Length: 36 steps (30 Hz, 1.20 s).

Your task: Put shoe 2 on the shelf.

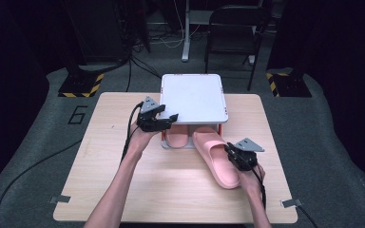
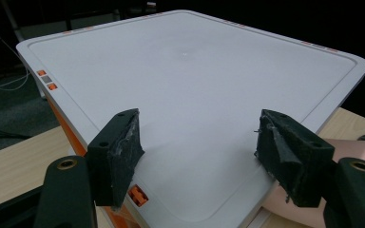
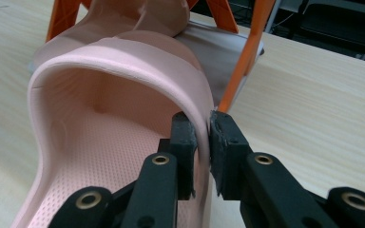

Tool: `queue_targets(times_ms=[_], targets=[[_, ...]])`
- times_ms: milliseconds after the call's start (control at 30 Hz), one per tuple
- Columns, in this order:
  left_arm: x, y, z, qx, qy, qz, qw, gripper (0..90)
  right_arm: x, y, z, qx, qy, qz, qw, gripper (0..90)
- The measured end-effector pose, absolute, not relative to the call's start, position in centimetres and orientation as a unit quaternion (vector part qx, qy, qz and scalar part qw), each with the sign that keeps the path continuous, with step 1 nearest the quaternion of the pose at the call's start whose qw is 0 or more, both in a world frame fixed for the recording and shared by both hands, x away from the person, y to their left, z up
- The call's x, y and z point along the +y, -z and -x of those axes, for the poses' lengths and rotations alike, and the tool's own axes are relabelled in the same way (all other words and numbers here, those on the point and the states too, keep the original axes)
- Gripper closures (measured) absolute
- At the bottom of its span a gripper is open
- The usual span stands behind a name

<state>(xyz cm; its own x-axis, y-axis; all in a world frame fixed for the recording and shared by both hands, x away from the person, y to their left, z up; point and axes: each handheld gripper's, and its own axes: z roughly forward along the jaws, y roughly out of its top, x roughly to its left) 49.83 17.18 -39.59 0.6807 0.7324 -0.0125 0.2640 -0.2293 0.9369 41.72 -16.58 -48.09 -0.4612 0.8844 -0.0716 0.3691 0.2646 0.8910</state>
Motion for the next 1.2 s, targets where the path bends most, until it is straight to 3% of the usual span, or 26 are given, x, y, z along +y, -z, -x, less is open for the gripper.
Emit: queue_targets(times_ms=[467,533,767,900,1200], targets=[[17.3,39.8,-50.0,0.332,-0.227,-0.744,0.534,32.9,-13.4,49.2,-45.9,0.720,-0.418,-0.456,0.315,76.2],[17.2,39.8,-49.9,0.333,-0.228,-0.743,0.534,33.0,-13.8,49.2,-46.1,0.713,-0.437,-0.464,0.293,71.5],[17.4,39.8,-49.9,0.330,-0.224,-0.746,0.533,33.6,-15.6,49.0,-44.7,0.728,-0.474,-0.418,0.265,37.3],[17.4,39.8,-49.9,0.330,-0.226,-0.745,0.533,34.0,-17.3,49.1,-42.7,0.754,-0.480,-0.372,0.251,27.7],[17.3,39.7,-49.8,0.331,-0.224,-0.748,0.529,33.9,-19.7,50.5,-38.5,0.786,-0.481,-0.324,0.215,20.5]])
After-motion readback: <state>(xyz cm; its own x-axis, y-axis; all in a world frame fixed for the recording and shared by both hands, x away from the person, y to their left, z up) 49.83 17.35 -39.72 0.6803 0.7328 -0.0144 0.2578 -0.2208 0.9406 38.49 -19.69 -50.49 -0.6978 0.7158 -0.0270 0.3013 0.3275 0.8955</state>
